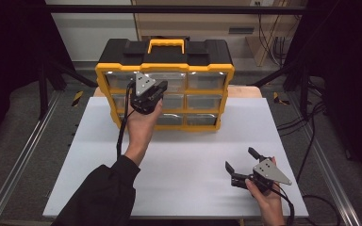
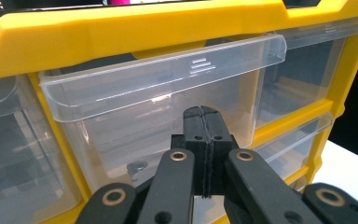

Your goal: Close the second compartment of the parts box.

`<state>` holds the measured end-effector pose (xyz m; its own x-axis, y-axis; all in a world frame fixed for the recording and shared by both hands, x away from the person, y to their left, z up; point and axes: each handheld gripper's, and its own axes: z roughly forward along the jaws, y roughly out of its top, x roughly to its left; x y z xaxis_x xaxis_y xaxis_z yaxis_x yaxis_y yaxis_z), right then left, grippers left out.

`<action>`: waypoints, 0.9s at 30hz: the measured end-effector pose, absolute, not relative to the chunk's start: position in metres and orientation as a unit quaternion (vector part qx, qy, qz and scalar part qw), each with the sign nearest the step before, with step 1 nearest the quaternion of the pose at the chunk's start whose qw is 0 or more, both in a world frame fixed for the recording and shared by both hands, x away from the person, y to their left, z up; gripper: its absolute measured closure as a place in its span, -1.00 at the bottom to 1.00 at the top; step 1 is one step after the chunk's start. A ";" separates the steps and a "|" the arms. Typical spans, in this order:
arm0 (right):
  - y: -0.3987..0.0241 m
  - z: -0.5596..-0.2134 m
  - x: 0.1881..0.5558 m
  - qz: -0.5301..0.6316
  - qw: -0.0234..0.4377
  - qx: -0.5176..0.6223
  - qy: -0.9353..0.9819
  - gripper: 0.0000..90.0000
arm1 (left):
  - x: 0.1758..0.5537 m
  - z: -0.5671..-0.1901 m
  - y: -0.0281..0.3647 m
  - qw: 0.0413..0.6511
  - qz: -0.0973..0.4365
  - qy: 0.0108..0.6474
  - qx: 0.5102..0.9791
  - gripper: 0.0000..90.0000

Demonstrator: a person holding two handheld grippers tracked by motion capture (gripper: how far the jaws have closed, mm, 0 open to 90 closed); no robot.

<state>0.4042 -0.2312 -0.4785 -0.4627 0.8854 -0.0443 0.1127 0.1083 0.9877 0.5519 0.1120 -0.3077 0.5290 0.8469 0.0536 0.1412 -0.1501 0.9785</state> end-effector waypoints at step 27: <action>-0.232 -0.479 0.403 0.541 0.355 0.380 0.661 -0.93 | 0.559 -0.309 0.109 0.538 0.327 0.361 0.688 0.99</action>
